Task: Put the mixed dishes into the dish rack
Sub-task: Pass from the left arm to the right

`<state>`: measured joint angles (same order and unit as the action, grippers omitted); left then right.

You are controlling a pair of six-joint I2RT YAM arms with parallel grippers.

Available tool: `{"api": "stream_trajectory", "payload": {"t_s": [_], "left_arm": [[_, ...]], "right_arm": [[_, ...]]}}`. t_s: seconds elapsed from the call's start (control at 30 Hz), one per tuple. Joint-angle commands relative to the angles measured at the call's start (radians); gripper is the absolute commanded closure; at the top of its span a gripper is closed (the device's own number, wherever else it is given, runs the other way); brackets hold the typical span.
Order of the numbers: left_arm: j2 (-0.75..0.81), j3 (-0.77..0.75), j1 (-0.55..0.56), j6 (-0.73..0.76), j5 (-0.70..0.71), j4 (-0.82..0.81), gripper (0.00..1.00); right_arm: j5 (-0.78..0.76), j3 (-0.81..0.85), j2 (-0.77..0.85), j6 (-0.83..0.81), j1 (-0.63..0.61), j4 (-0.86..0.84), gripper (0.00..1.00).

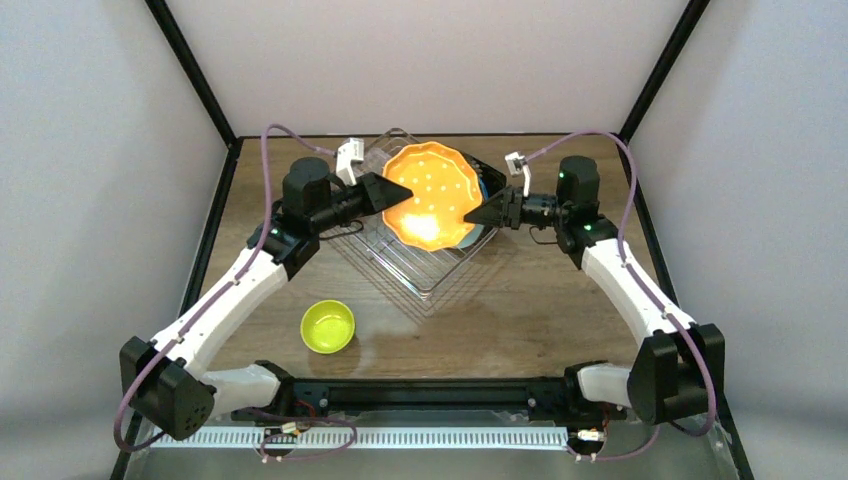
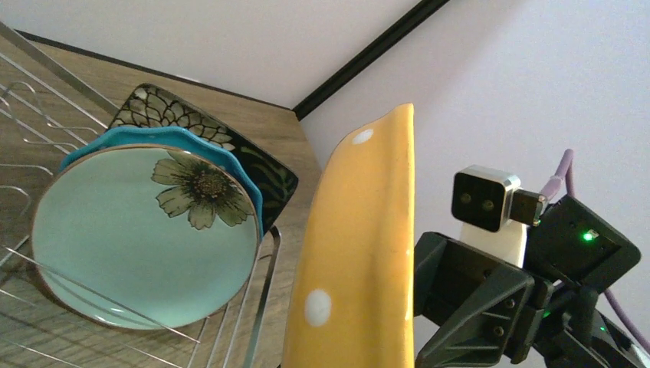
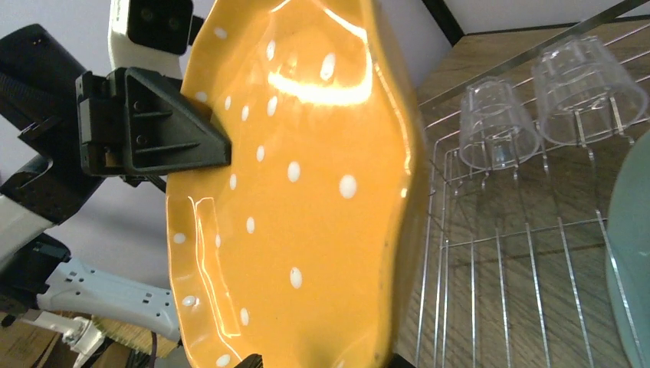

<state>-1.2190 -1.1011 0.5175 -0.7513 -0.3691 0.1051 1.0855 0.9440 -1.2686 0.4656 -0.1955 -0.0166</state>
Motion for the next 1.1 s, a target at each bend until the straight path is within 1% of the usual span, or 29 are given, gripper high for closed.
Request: {"api": "stream_trajectory", "payload": {"t_s": [0.0, 0.27, 0.33, 0.43, 0.63, 0.7, 0.77, 0.83, 0.93, 1.03, 1.07], "left_arm": [[0.04, -0.008, -0.006, -0.044, -0.076, -0.171, 0.97], [0.017, 0.008, -0.004, -0.085, -0.192, -0.222, 0.97], [0.019, 0.035, -0.005, -0.116, -0.212, -0.265, 0.97], [0.015, 0.084, -0.005, -0.171, -0.235, -0.333, 0.97], [0.007, 0.15, -0.005, -0.237, -0.252, -0.426, 0.97], [0.003, 0.164, -0.005, -0.252, -0.257, -0.447, 0.97], [-0.004, 0.176, -0.004, -0.269, -0.262, -0.471, 0.97], [-0.011, 0.188, -0.004, -0.287, -0.263, -0.498, 0.97], [-0.028, 0.199, -0.001, -0.318, -0.267, -0.536, 0.97], [-0.057, 0.191, -0.001, -0.331, -0.274, -0.554, 0.97], [-0.065, 0.188, 0.002, -0.333, -0.276, -0.555, 0.97]], "right_arm": [[0.012, -0.007, 0.005, -0.018, -0.038, -0.017, 0.09], [0.012, 0.003, -0.014, 0.044, -0.076, -0.114, 0.09], [0.02, 0.0, -0.017, 0.077, -0.082, -0.16, 0.11], [0.022, -0.004, -0.026, 0.118, -0.095, -0.218, 0.17], [0.009, -0.014, -0.034, 0.189, -0.114, -0.318, 0.2], [0.012, -0.017, -0.038, 0.22, -0.113, -0.36, 0.23], [0.014, -0.021, -0.046, 0.254, -0.114, -0.406, 0.29], [0.016, -0.02, -0.058, 0.283, -0.119, -0.441, 0.38], [0.017, -0.007, -0.084, 0.3, -0.139, -0.457, 0.58], [0.02, 0.007, -0.109, 0.312, -0.161, -0.46, 0.76], [0.02, 0.011, -0.114, 0.312, -0.165, -0.46, 0.84]]}}
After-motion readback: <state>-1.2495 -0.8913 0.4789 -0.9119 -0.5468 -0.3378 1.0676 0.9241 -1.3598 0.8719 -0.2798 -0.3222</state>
